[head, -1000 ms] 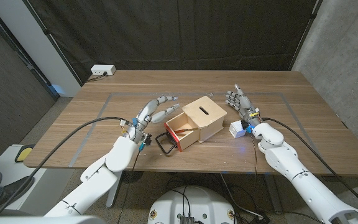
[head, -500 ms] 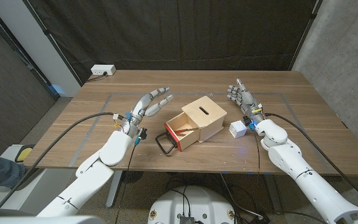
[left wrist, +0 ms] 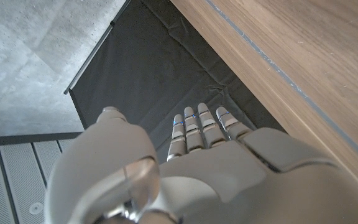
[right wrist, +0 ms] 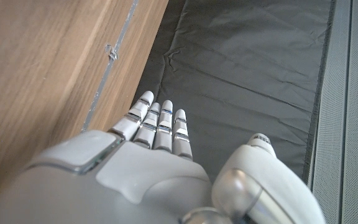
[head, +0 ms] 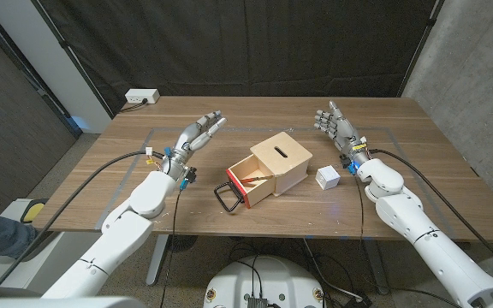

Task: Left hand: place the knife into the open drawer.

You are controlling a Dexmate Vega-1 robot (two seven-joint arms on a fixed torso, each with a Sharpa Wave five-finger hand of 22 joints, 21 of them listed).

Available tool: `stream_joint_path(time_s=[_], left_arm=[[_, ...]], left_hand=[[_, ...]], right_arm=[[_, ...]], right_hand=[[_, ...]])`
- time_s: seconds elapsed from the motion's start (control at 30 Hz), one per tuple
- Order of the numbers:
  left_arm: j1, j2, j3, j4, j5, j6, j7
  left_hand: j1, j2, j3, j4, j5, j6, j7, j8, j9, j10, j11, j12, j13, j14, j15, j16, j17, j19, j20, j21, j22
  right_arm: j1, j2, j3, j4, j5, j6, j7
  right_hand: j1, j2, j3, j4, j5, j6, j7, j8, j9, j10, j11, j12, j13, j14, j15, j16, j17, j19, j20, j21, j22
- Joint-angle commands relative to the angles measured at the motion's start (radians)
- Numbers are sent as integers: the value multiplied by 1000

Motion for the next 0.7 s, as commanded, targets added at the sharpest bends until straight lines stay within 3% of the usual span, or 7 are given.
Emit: stream_joint_path(time_s=[0.03, 0.27, 0.53, 0.7], left_arm=[[-62, -28, -6, 93, -157, 9, -48], [-120, -62, 5, 195, -267, -47, -125], [-143, -61, 24, 229, -271, -73, -135], [-163, -61, 35, 257, -287, -70, -151]], left_hand=[[-18, 2, -13, 0, 9, -18, 20, 6, 2, -17, 7, 7, -4, -11, 8, 2, -1, 16, -8, 9, 5], [-29, 0, -19, -1, 10, -28, 19, 9, 1, -26, 6, 8, -9, -22, 8, 1, -1, 3, -17, 3, 6], [-40, 0, -24, -2, 11, -28, 8, 14, 0, -25, 7, 13, -14, -25, 1, 3, -2, -14, -18, -3, 5], [-45, 1, -27, -3, 11, -22, 16, 18, 0, -18, 6, 18, -16, -26, -3, 4, -3, -21, -21, -6, 4]], right_arm=[[11, -6, 14, 22, 26, 17, 38], [15, -8, 11, 29, 11, 18, 31], [12, -18, 13, 9, 1, -12, 7], [30, -13, 6, 22, 0, -28, 5]], right_hand=[[-4, 6, -1, -2, -5, 5, -6, 1, 3, 1, -5, 5, 5, 3, -3, 1, 3, 6, 1, 0, 2], [-5, 6, -1, -2, -5, 4, -7, 0, 3, 1, -4, 5, 5, 2, -1, 0, 3, 7, 1, -2, 2], [-6, 6, -2, -2, -5, 5, -7, 0, 3, 1, -3, 5, 5, 2, -1, 0, 3, 8, 1, -3, 2], [-7, 7, -2, -2, -5, 5, -6, 0, 3, 2, -2, 5, 5, 3, 0, 0, 3, 8, 1, -4, 2]])
